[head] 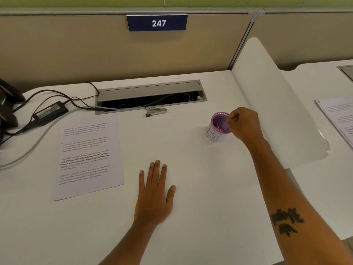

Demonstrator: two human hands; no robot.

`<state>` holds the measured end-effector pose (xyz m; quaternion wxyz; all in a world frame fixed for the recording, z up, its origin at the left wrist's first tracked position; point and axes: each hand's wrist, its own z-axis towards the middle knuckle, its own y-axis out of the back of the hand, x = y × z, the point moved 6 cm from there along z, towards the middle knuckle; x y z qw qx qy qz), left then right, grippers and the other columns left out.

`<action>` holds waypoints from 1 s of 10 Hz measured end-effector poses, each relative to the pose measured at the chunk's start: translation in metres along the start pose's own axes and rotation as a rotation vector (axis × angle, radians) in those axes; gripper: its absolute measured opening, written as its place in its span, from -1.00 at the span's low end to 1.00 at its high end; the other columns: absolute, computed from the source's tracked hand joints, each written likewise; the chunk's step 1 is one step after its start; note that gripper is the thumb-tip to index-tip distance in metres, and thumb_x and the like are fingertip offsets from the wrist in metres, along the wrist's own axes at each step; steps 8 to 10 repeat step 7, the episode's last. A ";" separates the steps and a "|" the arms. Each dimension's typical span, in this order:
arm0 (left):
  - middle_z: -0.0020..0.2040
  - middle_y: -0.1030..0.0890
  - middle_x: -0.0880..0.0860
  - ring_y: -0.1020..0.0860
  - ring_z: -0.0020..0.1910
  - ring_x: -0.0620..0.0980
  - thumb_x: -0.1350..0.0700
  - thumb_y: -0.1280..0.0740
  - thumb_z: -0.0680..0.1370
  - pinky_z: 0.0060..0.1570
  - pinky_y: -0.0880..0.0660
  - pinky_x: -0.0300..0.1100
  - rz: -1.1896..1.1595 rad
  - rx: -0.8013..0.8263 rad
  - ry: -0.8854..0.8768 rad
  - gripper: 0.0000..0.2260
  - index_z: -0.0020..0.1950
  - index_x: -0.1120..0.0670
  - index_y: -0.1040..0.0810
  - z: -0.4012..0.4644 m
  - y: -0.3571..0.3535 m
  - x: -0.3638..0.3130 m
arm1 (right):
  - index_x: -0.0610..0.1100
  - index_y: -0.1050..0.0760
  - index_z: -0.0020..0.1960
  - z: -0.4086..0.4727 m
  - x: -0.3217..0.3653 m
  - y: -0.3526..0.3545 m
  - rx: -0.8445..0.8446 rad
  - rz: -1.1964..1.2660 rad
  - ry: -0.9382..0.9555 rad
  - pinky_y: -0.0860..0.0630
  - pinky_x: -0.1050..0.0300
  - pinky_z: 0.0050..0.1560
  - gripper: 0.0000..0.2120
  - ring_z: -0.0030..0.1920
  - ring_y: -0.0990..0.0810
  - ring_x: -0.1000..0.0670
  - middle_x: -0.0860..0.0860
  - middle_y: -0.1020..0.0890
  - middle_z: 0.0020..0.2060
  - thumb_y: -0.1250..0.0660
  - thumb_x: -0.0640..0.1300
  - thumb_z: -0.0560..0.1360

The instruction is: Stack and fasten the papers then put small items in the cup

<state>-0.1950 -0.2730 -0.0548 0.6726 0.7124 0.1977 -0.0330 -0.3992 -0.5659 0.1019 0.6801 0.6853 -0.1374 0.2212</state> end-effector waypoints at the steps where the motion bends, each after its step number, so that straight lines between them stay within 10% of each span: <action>1: 0.78 0.11 0.07 0.13 0.76 0.05 -0.22 0.03 0.74 0.70 0.01 0.26 -0.003 -0.006 -0.003 -0.35 0.76 0.04 0.07 0.000 0.000 0.000 | -0.22 -0.66 -0.13 -0.001 -0.001 0.003 -0.005 0.014 0.013 -0.66 -0.04 -0.05 -0.86 -0.08 -0.68 -0.16 -0.13 -0.73 -0.12 -0.35 -0.40 0.48; 5: 0.78 0.06 0.08 0.10 0.76 0.05 -0.23 0.06 0.73 0.70 0.01 0.26 -0.001 -0.014 -0.013 -0.35 0.76 0.05 0.03 -0.001 -0.002 0.001 | -0.20 -0.51 -0.22 -0.020 -0.021 0.007 -0.099 0.056 0.024 -0.35 0.15 -0.30 -0.72 -0.29 -0.49 -0.09 0.00 -0.53 -0.35 -0.44 -0.07 0.59; 10: 0.78 0.10 0.07 0.14 0.76 0.05 -0.22 0.05 0.74 0.71 0.06 0.24 -0.016 -0.030 -0.024 -0.35 0.76 0.05 0.04 -0.002 0.001 -0.001 | -0.19 -0.63 0.04 -0.056 -0.024 -0.003 -0.123 0.097 0.150 -0.51 0.04 -0.04 -0.89 -0.05 -0.61 -0.15 -0.11 -0.67 -0.06 -0.32 -0.26 0.62</action>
